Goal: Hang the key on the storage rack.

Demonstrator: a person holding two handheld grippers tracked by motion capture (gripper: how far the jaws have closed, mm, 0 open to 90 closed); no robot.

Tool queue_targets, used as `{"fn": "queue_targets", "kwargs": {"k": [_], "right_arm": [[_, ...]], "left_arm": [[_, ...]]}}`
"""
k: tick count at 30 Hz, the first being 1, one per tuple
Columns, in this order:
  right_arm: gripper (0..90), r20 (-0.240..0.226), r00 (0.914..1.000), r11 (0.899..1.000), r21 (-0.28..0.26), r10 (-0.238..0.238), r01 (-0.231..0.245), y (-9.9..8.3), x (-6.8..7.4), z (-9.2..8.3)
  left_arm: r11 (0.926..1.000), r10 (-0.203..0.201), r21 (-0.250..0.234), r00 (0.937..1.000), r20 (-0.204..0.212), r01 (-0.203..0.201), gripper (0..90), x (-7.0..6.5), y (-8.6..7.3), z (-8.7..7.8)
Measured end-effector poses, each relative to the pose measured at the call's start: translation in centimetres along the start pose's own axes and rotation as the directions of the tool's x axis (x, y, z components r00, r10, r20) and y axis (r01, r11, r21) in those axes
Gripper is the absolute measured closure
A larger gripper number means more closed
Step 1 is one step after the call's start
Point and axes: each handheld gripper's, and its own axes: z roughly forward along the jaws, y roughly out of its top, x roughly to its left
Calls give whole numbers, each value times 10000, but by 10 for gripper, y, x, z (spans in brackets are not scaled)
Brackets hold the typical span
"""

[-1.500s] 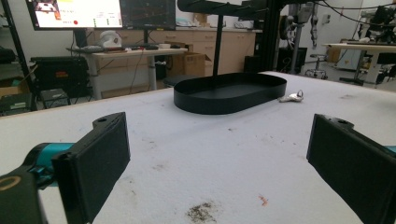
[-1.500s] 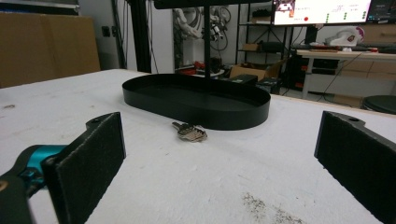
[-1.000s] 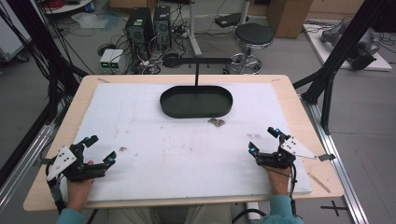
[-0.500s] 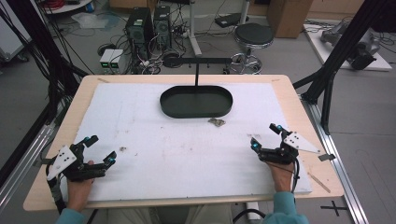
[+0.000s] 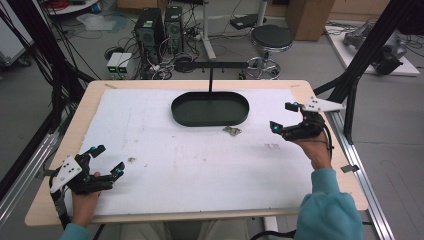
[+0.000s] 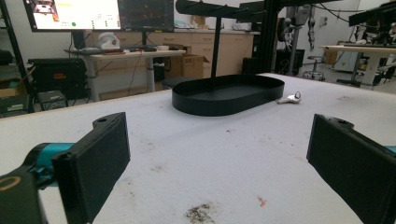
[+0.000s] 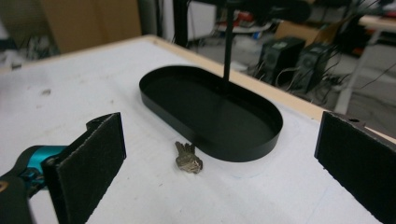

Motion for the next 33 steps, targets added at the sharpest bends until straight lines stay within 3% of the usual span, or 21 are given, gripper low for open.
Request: {"fn": "queue_targets", "kwargs": {"k": [3, 4, 7, 9, 10, 11, 14, 15, 18, 23, 31, 32, 33], "right_arm": [[11, -193, 9993, 9986, 425, -317, 325, 10, -4, 10], [11, -539, 9964, 9937, 873, -654, 699, 19, -8, 23], [11, -1069, 9891, 9826, 1448, -1010, 1160, 30, -11, 39], [11, -1500, 9835, 9762, 1756, -1016, 1276, 34, -12, 48], [11, -1500, 9835, 9762, 1756, -1016, 1276, 34, -12, 48], [11, -1966, 9757, 9646, 2233, -965, 1404, 37, -15, 61], [11, -2303, 9674, 9429, 2860, -1050, 1705, 39, -18, 76], [11, -2369, 9649, 9367, 2980, -1138, 1837, 39, -18, 81], [11, -2560, 9593, 9326, 3029, -1188, 1963, 38, -20, 92], [11, -2781, 9524, 8962, 3801, -1251, 2287, 28, -20, 110], [12, -3051, 9432, 8637, 4317, -1314, 2600, 18, -19, 127], [12, -3051, 9432, 8637, 4317, -1314, 2600, 18, -19, 127], [15, -3073, 9445, 8508, 4598, -1165, 2546, 14, -19, 130]], "left_arm": [[10000, -1, -3, 10000, 0, 1, 65, 0, 0, 0], [10000, -2, -2, 10000, 2, 2, 65, 0, 0, 0], [10000, -3, -2, 10000, 3, 3, 65, 0, 0, 0], [10000, -10, -12, 10000, -3, 10, 65, 0, 0, 0], [10000, -10, -12, 10000, -3, 10, 65, 0, 0, 0], [10000, -19, -8, 10000, -13, 19, 65, 0, 0, 0], [10000, -18, -3, 10000, -12, 18, 65, 0, 0, 0], [10000, -20, -14, 10000, -7, 20, 65, 0, 0, 0], [10000, -21, -18, 10000, -1, 21, 65, 0, 0, 0], [10000, -16, -11, 10000, -3, 16, 65, 0, 0, 0], [10000, -18, -17, 10000, -4, 18, 65, 0, 0, 0], [10000, -18, -17, 10000, -4, 18, 65, 0, 0, 0], [10000, 24, -1, 10000, 15, -24, 65, 0, 0, 0]]}}
